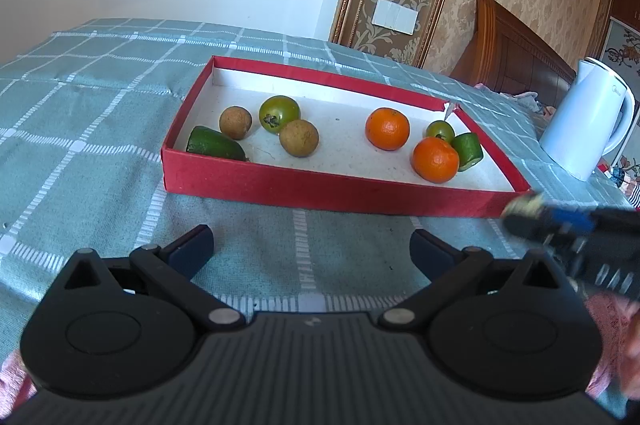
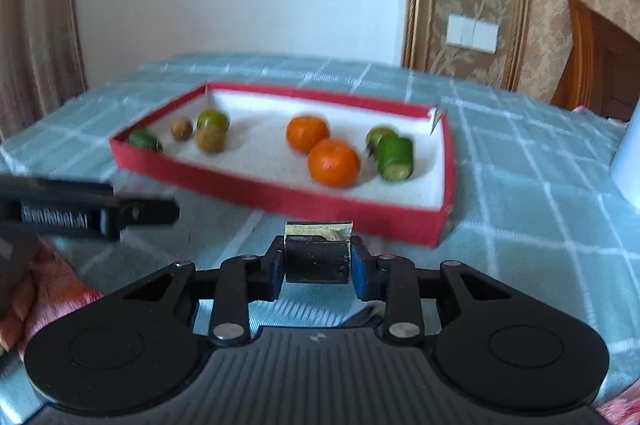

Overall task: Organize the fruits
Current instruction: 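Carry the eggplant chunk over the tray rim with the right gripper, then lower the chunk into the tray and open the right gripper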

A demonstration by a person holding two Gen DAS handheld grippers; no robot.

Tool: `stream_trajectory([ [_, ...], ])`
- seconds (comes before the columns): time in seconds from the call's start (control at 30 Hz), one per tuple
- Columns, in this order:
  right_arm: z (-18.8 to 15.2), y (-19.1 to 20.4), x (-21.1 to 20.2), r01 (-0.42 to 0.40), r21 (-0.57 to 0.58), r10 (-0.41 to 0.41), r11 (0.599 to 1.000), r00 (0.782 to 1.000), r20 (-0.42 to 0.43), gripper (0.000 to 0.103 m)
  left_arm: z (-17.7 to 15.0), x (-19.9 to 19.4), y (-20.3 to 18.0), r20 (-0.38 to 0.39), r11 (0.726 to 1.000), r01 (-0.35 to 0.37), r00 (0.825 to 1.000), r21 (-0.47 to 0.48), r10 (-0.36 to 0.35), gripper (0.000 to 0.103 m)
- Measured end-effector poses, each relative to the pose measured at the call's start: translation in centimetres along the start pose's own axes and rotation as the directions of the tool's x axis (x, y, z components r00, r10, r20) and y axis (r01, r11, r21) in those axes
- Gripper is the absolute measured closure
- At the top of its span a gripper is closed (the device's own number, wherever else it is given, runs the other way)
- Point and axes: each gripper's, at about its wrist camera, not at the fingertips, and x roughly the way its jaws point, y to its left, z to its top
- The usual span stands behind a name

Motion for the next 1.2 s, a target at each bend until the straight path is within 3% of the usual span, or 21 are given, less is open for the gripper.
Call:
stream_trajectory([
  [0.17,1.9,-1.4,-0.8,0.039,0.036,-0.041,0.999,0.997,0.063,0.071,0.0,0.0,0.0,0.0,1.0,0.0,1.0,0.0,0.0,0.0],
  [0.4,3.2,-2.2,0.6,0.078,0.027,-0.08,0.997,0.994,0.076,0.071,0.0,0.0,0.0,0.0,1.0,-0.001,1.0,0.002,0.001,0.0],
  [0.67,3.5,-2.8,3.3,0.099,0.006,-0.099,0.995,0.994,0.033,0.071,0.0,0.1,0.0,0.0,1.0,-0.001,1.0,0.003,0.001,0.0],
  [0.97,3.5,-3.9,7.0,0.064,0.03,-0.062,0.997,0.995,-0.084,0.071,0.0,0.1,0.0,0.001,1.0,0.0,1.0,0.003,0.0,0.0],
  [1.2,3.6,-4.0,8.3,0.077,0.015,-0.075,0.997,0.993,-0.095,0.071,0.0,0.1,0.0,0.001,1.0,0.001,1.0,0.002,-0.001,0.0],
])
